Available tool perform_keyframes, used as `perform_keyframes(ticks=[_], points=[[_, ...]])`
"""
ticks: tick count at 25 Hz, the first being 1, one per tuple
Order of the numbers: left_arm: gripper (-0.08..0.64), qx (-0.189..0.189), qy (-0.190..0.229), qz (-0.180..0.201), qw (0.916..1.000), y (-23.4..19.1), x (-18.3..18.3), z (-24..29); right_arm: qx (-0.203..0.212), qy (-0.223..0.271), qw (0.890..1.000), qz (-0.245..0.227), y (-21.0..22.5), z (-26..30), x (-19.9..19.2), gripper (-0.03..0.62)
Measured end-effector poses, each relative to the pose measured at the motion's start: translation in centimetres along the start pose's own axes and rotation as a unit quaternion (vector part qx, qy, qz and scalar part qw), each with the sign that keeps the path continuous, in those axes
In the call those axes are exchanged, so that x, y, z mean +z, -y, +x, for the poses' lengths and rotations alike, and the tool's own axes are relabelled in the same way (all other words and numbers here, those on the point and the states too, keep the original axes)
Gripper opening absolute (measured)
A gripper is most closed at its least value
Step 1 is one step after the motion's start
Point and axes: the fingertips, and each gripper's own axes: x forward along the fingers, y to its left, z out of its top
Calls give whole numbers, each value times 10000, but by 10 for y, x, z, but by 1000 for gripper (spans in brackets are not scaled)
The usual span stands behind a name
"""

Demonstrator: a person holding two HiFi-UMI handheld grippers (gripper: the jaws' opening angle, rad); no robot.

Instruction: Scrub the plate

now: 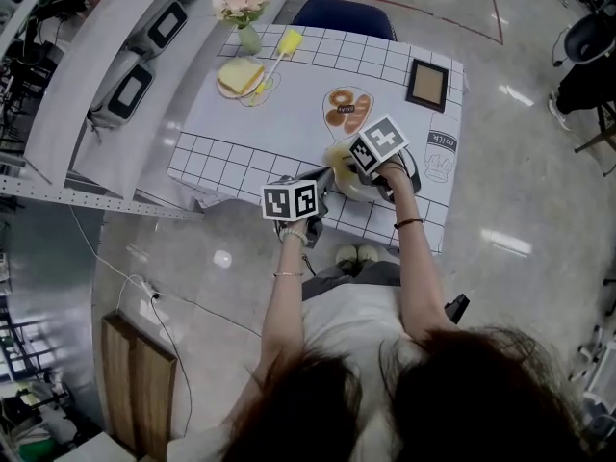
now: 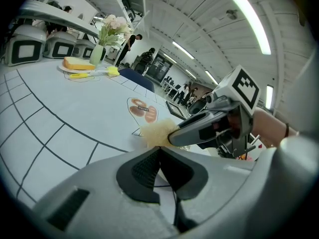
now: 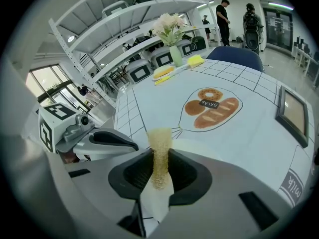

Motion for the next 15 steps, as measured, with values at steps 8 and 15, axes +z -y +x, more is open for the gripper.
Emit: perform_keyframes(ticks=[8, 15], points=[[11, -9, -13, 7, 10000, 0, 4, 3, -83, 80, 9999, 63, 7, -2, 5, 80], [11, -19, 0, 16, 10000, -2, 6, 5, -186, 158, 9996, 135, 16, -5, 6, 80]])
